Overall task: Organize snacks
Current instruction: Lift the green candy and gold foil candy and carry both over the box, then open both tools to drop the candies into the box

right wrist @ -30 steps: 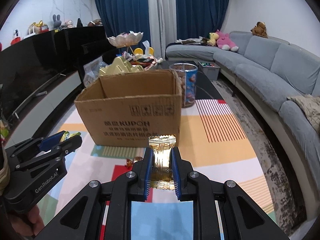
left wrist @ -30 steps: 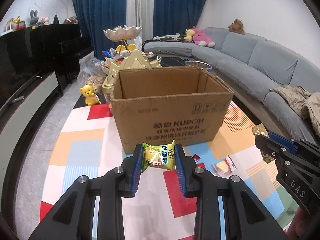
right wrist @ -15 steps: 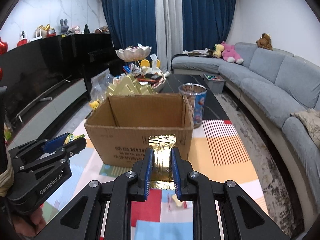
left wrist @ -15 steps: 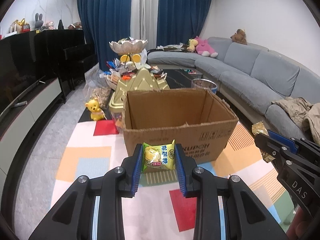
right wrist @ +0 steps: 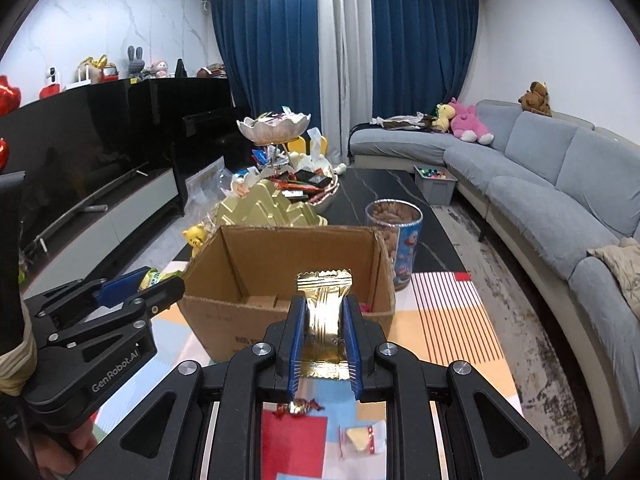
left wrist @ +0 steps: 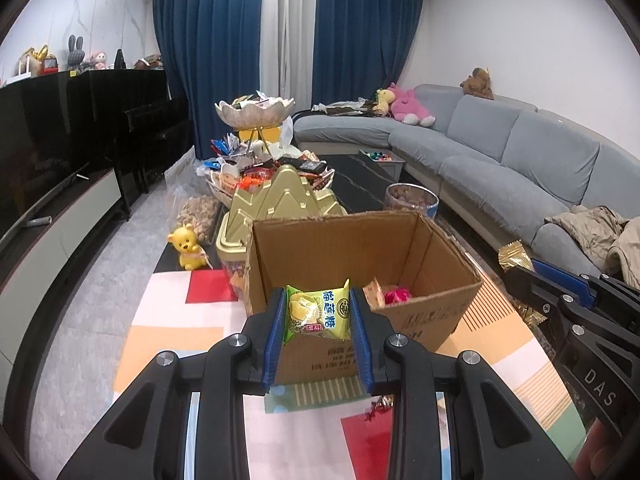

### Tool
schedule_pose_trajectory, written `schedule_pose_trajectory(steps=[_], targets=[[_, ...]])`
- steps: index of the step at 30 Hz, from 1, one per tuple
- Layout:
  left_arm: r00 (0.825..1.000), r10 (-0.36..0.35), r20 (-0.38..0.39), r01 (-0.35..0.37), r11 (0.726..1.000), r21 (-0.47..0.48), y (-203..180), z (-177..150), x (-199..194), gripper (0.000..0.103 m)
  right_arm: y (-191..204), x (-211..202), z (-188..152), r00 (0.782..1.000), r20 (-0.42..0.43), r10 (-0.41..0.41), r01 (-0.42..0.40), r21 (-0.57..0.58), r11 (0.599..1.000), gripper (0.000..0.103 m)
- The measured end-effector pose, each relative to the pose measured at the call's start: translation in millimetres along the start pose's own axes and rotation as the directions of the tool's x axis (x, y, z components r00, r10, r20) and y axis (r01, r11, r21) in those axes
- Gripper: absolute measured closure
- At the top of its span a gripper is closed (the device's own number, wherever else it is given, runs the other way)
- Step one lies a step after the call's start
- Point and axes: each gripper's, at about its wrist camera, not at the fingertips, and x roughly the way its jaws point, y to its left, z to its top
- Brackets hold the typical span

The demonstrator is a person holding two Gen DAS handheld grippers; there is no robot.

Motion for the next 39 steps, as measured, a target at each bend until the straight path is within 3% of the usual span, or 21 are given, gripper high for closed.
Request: schedule_pose_trajectory(steps=[19,39], targets=[[1.000,-0.019,-0.006,0.019,1.000,-0.011,6.4,19.2,40.7,0.072,-0.4,33.5,25.6,1.000,0.006,0.004,-0.004,-0.024,1.000,0.083],[0.998,-0.026,-0.049,0.025,0.999,-0.021,15.6,29.2,88.6,0.071,-6.2,94.4,37.5,0.999,-0.051,0.012,-0.013,-0.032,0.999,0.083]])
